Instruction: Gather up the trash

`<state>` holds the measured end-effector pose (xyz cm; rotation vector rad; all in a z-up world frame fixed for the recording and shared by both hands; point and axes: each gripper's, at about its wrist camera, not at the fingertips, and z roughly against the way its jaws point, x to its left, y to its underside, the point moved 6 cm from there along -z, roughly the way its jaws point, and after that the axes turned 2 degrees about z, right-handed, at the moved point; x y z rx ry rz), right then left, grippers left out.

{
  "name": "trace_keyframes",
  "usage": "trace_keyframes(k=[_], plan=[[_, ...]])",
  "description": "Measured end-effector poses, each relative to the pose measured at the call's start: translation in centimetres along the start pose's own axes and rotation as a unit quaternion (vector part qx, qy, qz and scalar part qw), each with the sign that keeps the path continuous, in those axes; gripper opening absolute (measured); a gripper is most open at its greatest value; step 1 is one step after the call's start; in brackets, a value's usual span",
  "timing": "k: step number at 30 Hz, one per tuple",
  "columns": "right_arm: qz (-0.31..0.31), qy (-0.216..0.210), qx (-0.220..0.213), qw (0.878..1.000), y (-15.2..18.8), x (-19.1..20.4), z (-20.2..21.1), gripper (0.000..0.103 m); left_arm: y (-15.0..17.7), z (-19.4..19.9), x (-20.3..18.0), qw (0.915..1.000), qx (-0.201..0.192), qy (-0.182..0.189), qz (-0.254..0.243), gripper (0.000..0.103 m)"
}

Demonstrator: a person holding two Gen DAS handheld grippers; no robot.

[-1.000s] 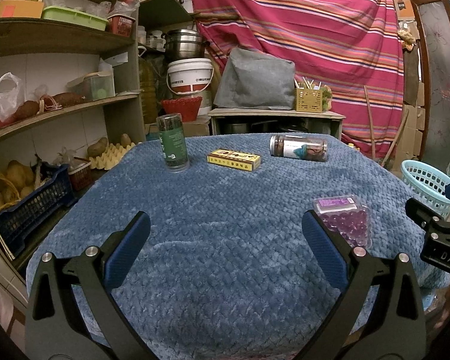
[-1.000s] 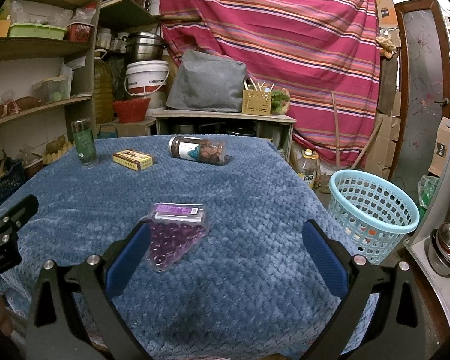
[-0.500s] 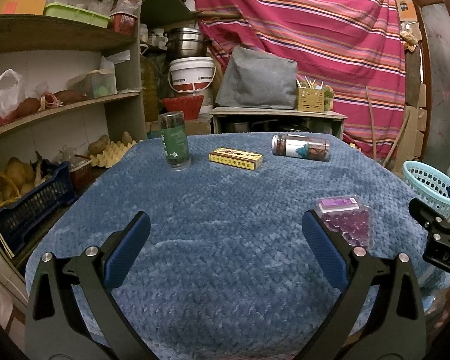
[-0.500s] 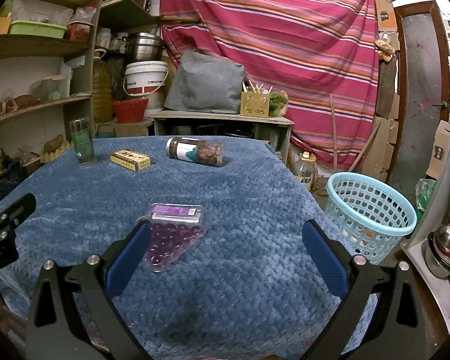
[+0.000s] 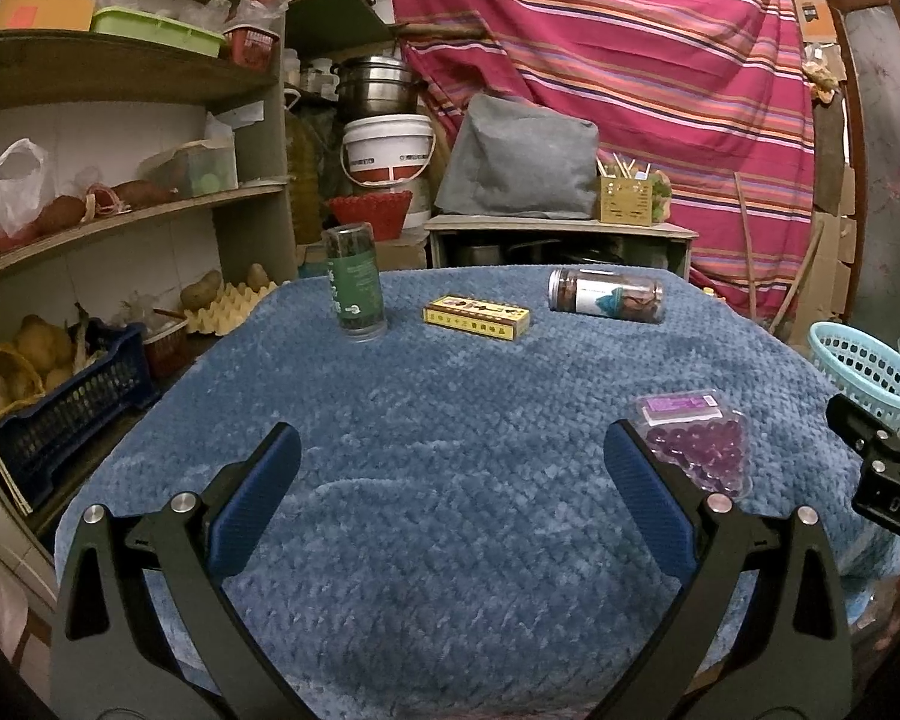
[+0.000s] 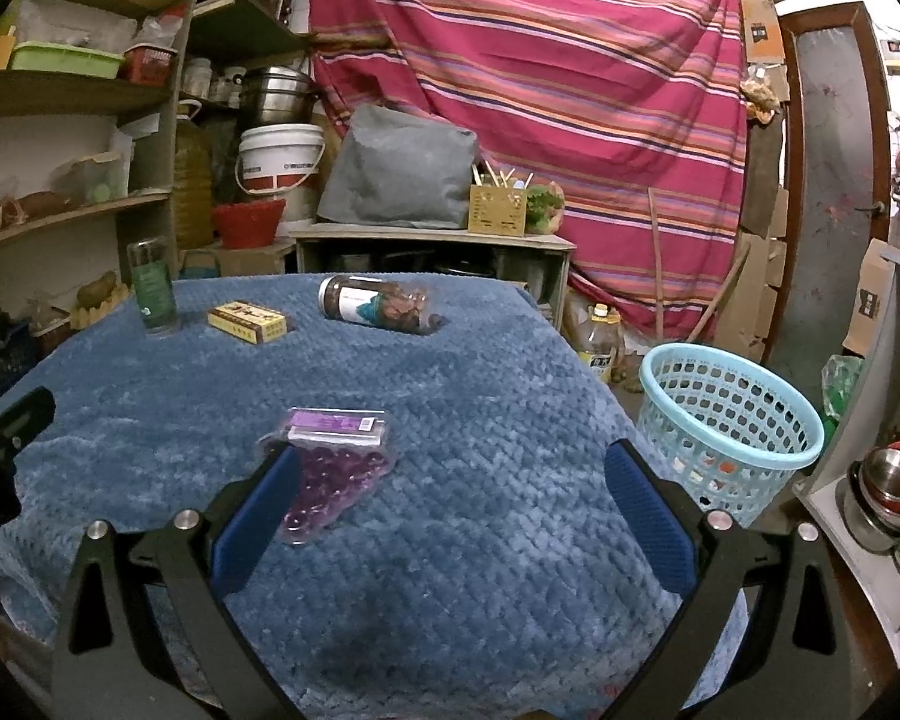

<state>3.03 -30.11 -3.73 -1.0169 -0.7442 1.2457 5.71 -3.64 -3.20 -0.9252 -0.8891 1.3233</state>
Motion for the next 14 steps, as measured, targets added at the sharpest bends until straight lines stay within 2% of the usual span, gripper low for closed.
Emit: trace_keyframes(k=[14], plan=[[-0.003, 0.003, -0.007, 1.0, 0.43, 0.11, 0.12, 0.099, 0.53, -0.36, 0.58, 0.9999, 0.005, -0.007, 0.008, 0.098]])
